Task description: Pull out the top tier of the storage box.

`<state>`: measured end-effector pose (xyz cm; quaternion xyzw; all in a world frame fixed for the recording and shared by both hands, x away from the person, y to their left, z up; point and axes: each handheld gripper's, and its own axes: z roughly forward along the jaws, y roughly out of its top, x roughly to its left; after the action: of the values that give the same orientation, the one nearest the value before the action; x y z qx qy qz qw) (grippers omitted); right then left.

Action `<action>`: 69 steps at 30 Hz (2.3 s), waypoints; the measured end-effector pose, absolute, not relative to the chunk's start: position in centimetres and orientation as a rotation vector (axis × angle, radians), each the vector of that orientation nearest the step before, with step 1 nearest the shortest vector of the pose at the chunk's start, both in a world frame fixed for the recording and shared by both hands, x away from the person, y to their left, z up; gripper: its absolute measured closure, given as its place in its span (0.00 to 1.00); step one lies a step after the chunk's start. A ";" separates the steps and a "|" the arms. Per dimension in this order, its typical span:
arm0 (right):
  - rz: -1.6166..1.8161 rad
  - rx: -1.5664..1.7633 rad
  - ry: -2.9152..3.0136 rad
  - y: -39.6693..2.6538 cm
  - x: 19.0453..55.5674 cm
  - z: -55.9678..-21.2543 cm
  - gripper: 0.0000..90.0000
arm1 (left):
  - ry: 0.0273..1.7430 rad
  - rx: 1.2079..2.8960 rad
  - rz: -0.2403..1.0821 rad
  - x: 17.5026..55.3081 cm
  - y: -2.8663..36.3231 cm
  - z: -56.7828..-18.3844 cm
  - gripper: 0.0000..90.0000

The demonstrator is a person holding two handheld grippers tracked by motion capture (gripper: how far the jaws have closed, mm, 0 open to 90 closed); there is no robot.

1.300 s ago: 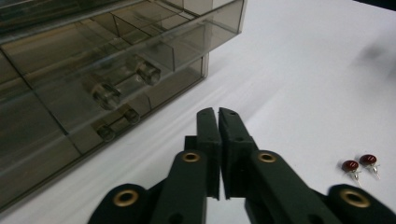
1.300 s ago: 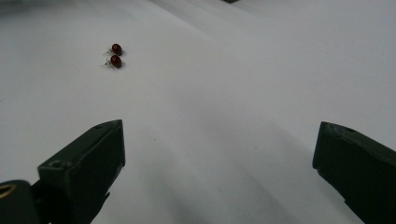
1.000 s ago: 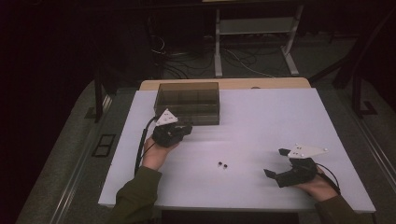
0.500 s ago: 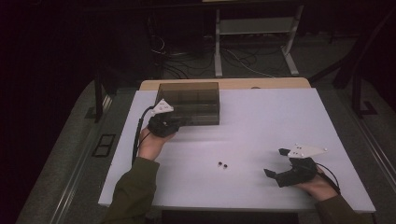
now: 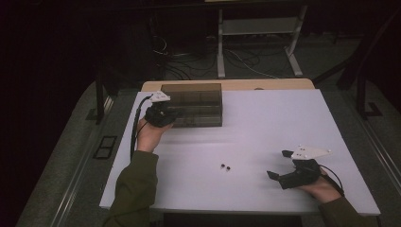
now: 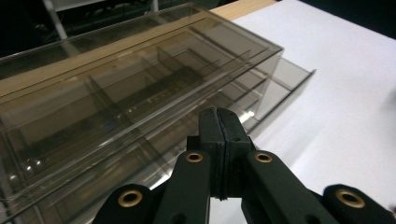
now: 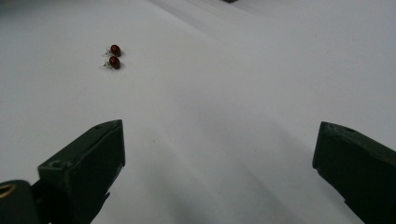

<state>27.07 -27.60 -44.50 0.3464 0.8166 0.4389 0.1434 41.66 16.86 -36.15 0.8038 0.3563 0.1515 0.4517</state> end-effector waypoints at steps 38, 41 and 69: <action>1.259 0.985 2.365 -27.4 27.1 -44.6 0.02 | 0.906 2.024 0.375 42.2 17.1 -38.2 0.99; 1.258 0.985 2.366 -27.4 27.1 -44.6 0.02 | 0.902 2.033 0.375 42.2 17.0 -38.2 0.99; 1.252 0.984 2.371 -27.3 27.0 -44.6 0.02 | 0.886 2.062 0.379 41.3 16.9 -38.2 0.99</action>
<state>27.01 -27.35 -44.60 0.3411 0.8216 0.4340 0.1422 41.35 16.91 -38.16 0.8224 0.3535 0.1512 0.4192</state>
